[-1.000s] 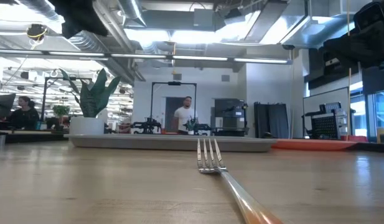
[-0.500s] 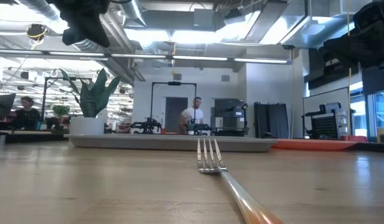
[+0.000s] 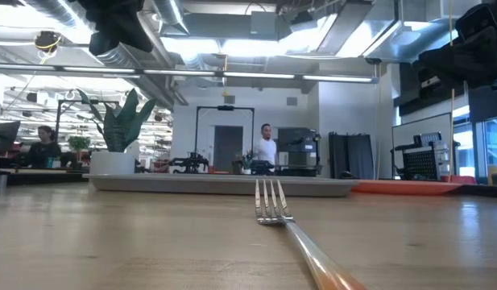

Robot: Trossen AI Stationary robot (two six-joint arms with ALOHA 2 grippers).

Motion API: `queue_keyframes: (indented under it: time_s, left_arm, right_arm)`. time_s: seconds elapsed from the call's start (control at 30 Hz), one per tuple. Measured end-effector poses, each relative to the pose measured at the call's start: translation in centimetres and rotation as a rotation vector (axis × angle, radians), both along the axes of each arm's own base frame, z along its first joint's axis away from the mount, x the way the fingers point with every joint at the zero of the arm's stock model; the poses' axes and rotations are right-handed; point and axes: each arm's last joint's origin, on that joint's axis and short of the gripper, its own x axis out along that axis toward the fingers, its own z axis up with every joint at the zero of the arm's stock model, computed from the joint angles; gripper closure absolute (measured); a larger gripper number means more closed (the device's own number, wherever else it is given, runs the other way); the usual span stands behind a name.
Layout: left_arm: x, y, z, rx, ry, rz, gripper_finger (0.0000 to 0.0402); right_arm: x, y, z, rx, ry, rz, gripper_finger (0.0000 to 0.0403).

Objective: Pick and place plate/cup/fork/spoon on tray
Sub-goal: Move the gray tray to the center of the table

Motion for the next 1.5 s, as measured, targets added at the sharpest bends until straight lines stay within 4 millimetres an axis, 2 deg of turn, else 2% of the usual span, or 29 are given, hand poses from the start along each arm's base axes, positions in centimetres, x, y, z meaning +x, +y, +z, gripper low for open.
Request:
queue_keyframes:
  time_s: [0.2, 0.4, 0.63, 0.87, 1.27, 1.5]
  left_arm:
    - [1.0, 0.2, -1.2, 0.006, 0.106, 0.018, 0.0401]
    - [3.9, 0.7, -3.7, 0.029, 0.266, -0.01, 0.0401]
    - [6.4, 1.9, -6.3, 0.023, 0.375, 0.045, 0.0401]
    - [8.2, 3.4, -8.4, 0.019, 0.428, 0.076, 0.0401]
    - [11.4, 7.1, -12.9, 0.05, 0.477, 0.095, 0.0401]
    - [12.0, 7.9, -15.2, 0.03, 0.542, 0.089, 0.0401]
  right_arm:
    - [0.0, -0.2, 0.0, -0.012, -0.002, -0.068, 0.0384]
    - [0.0, -0.5, 0.1, 0.01, 0.007, -0.157, 0.0384]
    - [-0.6, -0.6, 2.4, 0.024, 0.044, -0.177, 0.0384]
    - [-0.5, -0.6, 3.4, 0.013, 0.115, -0.18, 0.0384]
    - [0.5, -0.7, 2.9, 0.01, 0.218, -0.26, 0.0384]
    - [0.6, -0.7, 2.8, 0.01, 0.221, -0.26, 0.0384]
